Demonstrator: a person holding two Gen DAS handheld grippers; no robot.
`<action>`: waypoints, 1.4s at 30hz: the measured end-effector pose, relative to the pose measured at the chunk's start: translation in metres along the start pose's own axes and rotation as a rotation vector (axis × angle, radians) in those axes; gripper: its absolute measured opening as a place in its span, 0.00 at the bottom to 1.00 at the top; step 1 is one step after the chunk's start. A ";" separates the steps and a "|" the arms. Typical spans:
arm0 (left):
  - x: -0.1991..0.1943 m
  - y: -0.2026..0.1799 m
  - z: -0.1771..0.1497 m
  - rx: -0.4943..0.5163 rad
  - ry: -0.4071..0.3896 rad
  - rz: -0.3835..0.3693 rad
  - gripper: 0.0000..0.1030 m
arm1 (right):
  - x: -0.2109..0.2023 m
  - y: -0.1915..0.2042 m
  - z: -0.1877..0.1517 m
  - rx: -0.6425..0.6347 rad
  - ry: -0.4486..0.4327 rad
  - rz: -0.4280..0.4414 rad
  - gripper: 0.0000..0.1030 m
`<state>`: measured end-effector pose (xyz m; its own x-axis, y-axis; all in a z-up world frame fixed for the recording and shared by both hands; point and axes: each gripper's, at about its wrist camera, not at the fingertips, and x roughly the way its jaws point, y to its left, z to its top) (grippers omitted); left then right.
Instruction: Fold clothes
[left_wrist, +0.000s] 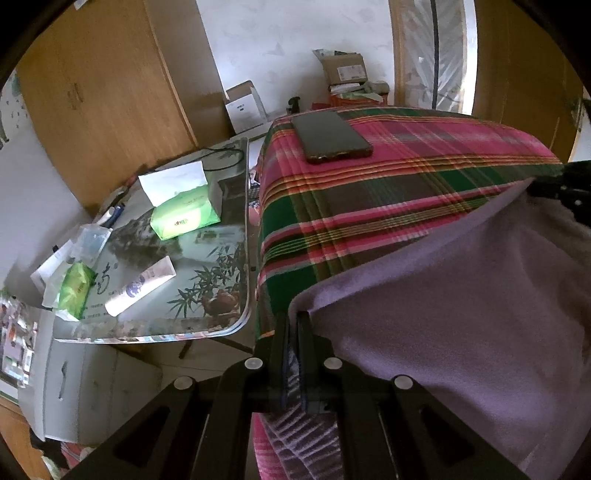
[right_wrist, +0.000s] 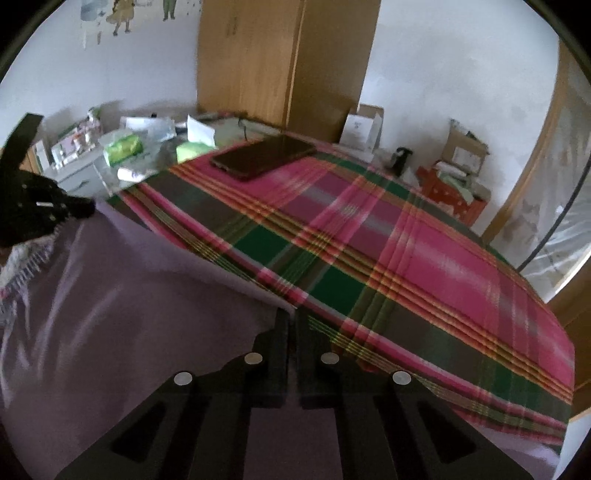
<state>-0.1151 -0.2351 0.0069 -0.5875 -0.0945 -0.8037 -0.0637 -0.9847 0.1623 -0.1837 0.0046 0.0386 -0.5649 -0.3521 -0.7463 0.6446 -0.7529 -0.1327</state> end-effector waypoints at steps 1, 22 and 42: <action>-0.002 0.000 0.000 -0.003 -0.004 0.001 0.04 | -0.006 0.001 -0.001 0.001 -0.009 -0.001 0.03; -0.068 -0.014 -0.012 0.027 -0.116 0.023 0.04 | -0.102 0.031 -0.022 0.048 -0.111 -0.029 0.03; -0.139 -0.022 -0.055 0.031 -0.185 0.014 0.03 | -0.185 0.072 -0.059 0.020 -0.200 -0.061 0.03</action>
<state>0.0127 -0.2081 0.0835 -0.7269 -0.0766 -0.6825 -0.0778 -0.9782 0.1926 -0.0022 0.0487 0.1284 -0.6951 -0.4072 -0.5925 0.5968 -0.7864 -0.1597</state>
